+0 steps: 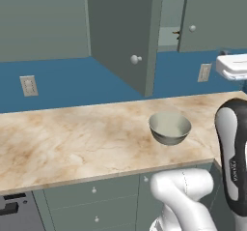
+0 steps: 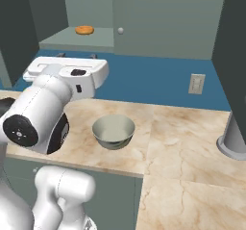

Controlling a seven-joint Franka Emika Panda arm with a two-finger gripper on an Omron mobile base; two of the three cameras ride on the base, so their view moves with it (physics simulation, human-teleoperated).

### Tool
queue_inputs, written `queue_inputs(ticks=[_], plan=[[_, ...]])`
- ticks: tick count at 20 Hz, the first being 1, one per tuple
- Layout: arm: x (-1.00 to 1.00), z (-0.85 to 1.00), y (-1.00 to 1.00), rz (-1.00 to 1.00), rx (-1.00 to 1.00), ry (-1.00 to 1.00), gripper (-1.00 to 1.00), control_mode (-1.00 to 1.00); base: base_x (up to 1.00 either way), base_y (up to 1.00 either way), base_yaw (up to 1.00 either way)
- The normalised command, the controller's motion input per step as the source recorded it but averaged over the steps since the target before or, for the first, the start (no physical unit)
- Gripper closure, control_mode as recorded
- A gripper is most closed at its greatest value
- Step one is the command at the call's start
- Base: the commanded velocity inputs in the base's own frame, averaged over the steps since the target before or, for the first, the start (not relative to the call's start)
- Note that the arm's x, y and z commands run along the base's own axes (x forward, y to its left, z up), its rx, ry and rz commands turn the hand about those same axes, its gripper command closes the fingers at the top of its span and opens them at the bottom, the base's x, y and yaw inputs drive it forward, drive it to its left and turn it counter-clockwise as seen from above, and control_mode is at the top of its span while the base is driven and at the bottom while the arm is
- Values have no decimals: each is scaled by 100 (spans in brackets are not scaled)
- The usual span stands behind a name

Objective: Open the cabinet. Pick the banana and kiwi from the cabinet and place them into the bowl. Then close the cabinet.

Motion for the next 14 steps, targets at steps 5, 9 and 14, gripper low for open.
queue_inputs(ticks=[5,9,14], plan=[[47,0,0,-7,0,0,-100,-100,0,0,0],[46,-1,-5,0,0,0,-100,-100,0,0,0],[47,-5,-11,0,0,0,-100,-100,0,0,0]])
